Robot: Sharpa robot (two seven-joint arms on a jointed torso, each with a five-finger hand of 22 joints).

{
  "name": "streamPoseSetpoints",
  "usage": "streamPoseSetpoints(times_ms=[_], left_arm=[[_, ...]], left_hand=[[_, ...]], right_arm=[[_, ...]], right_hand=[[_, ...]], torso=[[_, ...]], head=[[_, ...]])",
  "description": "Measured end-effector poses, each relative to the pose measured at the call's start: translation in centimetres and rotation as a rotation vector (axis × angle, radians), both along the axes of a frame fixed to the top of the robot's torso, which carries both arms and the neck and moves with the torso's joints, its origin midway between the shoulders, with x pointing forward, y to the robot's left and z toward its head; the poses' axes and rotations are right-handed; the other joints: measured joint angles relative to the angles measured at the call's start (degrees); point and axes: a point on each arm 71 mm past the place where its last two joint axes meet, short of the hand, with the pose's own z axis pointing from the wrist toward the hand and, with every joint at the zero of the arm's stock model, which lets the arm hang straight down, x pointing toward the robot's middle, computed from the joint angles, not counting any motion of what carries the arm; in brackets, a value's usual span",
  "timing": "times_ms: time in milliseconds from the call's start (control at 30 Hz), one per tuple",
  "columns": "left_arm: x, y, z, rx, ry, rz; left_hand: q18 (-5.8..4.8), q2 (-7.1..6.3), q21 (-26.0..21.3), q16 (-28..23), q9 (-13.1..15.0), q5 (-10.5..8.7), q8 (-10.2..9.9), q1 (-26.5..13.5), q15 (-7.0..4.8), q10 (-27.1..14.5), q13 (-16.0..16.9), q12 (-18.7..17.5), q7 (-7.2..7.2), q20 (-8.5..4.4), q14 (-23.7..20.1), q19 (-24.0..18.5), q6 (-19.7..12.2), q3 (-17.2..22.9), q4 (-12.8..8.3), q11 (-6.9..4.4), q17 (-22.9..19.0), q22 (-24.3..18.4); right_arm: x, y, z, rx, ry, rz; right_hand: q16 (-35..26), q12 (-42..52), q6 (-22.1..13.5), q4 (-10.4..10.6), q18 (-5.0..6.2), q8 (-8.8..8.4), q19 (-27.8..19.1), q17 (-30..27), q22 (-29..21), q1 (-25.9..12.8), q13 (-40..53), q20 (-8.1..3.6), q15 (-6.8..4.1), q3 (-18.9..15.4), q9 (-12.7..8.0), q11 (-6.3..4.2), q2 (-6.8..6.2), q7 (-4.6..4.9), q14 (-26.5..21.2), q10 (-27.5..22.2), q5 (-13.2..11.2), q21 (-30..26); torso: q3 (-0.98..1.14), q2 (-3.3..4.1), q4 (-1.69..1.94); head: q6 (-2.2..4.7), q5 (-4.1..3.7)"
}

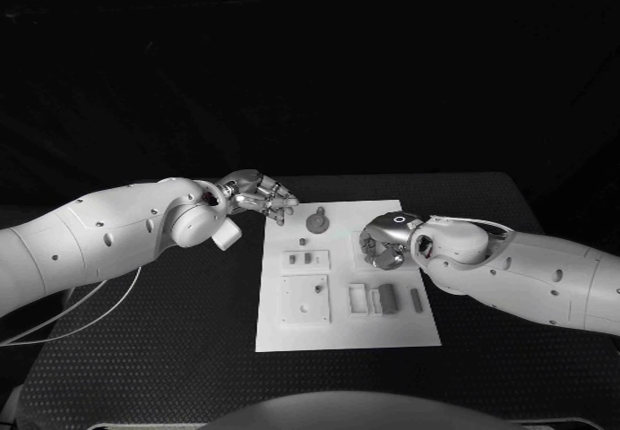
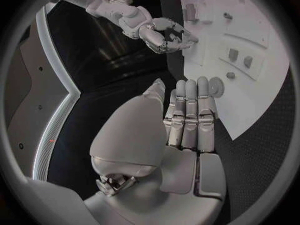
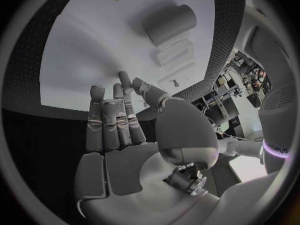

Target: Assemble the parts on the task board

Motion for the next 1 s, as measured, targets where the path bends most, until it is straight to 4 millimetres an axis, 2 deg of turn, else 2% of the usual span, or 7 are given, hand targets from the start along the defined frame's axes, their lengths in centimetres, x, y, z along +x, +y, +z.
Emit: streamPoseSetpoints(times_ms=[167, 333, 600, 867, 1000], left_arm=[[0.01, -0.03, -0.01, 0.0, 0.001, -0.001], [0.01, -0.05, -0.02, 0.0, 0.002, -0.002], [0.0, 0.01, -0.02, 0.001, 0.003, -0.002], [-0.01, -0.03, -0.03, 0.0, 0.004, -0.004], [-0.02, -0.02, -0.03, 0.0, 0.005, -0.005]], left_hand=[[-0.02, 0.21, 0.0, 0.0, 0.0, 0.0, 0.0, -0.21, 0.0, -0.12, 0.0, 0.0, 0.0, 0.0, 0.0, 0.0, 0.0, 0.0, 0.0, 0.12, 0.0, 0.0], [-0.05, 0.21, 0.0, 0.0, 0.0, 0.0, -0.18, -0.21, 0.0, -0.12, -0.05, 0.0, 0.0, 0.0, 0.0, 0.0, 0.0, 0.0, 0.0, 0.12, 0.0, 0.0], [-0.08, 0.21, 0.0, 0.0, 0.0, 0.0, -0.31, -0.21, 0.0, -0.12, -0.05, 0.0, 0.0, 0.0, 0.0, 0.0, 0.0, 0.0, 0.0, 0.12, -0.05, -0.05], [-0.13, 0.21, 0.0, 0.0, 0.0, 0.0, -0.32, -0.2, 0.0, -0.12, -0.05, 0.0, 0.0, 0.0, 0.0, 0.0, 0.0, 0.15, -0.15, 0.12, -0.05, -0.04], [-0.15, 0.21, 0.0, 0.0, 0.0, 0.0, -0.32, -0.2, 0.0, -0.12, -0.05, 0.0, 0.0, 0.0, 0.0, 0.0, 0.0, 0.3, 0.0, 0.12, -0.05, -0.04]], right_arm=[[0.09, 0.09, -0.53, -0.007, 0.002, -0.003], [0.14, 0.05, -0.69, -0.012, -0.003, -0.004], [0.14, 0.09, -0.72, -0.015, -0.011, -0.001], [0.04, 0.31, -0.47, 0.008, -0.042, 0.002], [-0.08, 0.31, -0.27, 0.025, -0.06, -0.002]], right_hand=[[0.0, 0.0, 0.0, -0.47, 0.0, 0.0, 0.28, 0.0, 0.0, 0.14, 0.03, -0.11, 0.0, 0.15, -0.07, 0.0, 0.13, 0.0, 0.0, 0.0, 0.0, 0.0], [0.0, -0.26, 0.2, -1.03, 0.0, -0.01, 0.3, 0.0, 0.0, 1.15, 0.18, -0.12, -0.21, 0.71, -0.19, -0.02, 1.14, 0.2, 0.21, 0.64, 0.0, 0.0], [0.0, -0.46, 1.01, -1.36, 0.01, 0.45, 0.31, 0.01, 0.0, 2.76, 0.5, -0.11, -0.47, 1.02, -0.39, -0.38, 2.74, -0.2, 0.02, 1.72, -0.01, 0.0], [0.0, 0.5, 3.3, -1.5, 0.01, 2.02, 1.03, 0.09, 0.0, 3.18, 2.44, -0.43, -1.86, 0.87, -0.3, -1.54, 3.97, -1.24, 1.02, 4.25, -0.23, 0.0], [0.0, 0.5, 3.75, -1.56, 0.01, 2.4, 1.52, 0.16, 0.0, 3.09, 2.9, -0.71, -2.34, 0.79, -0.31, -1.75, 4.16, -1.29, 1.49, 4.85, -0.24, 0.24]], torso=[[0.03, 0.0, 0.03], [0.03, 0.01, 0.04], [0.03, 0.01, 0.02], [0.01, 0.01, -0.02], [0.01, 0.01, -0.01]], head=[[-0.11, -0.03], [-0.27, 0.02], [-0.38, 0.12], [-0.41, 0.16], [-0.41, 0.15]])
